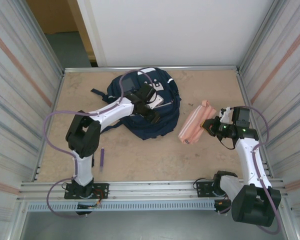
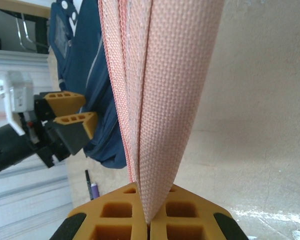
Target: Pack the student bag
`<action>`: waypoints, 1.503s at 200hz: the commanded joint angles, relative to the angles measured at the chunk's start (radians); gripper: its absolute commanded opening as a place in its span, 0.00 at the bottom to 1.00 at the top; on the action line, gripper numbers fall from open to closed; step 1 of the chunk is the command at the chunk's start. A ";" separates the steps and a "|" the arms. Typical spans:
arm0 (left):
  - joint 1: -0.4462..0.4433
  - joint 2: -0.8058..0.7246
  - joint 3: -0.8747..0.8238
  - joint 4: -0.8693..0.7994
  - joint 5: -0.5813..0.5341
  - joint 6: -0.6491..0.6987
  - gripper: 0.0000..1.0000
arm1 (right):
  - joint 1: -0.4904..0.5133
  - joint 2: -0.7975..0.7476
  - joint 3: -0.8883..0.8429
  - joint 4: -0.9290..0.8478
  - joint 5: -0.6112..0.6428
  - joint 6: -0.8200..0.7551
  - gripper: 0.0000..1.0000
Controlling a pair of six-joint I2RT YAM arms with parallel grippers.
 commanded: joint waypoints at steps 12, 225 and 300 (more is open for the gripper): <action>0.001 0.049 0.063 -0.044 -0.183 0.030 0.37 | -0.002 -0.025 0.016 -0.024 -0.008 -0.023 0.00; 0.021 -0.237 0.345 -0.142 0.126 -0.038 0.00 | 0.538 0.793 0.312 0.744 0.150 0.785 0.00; 0.021 -0.220 0.358 -0.156 0.273 -0.088 0.00 | 0.616 0.943 0.365 0.820 0.428 1.026 0.00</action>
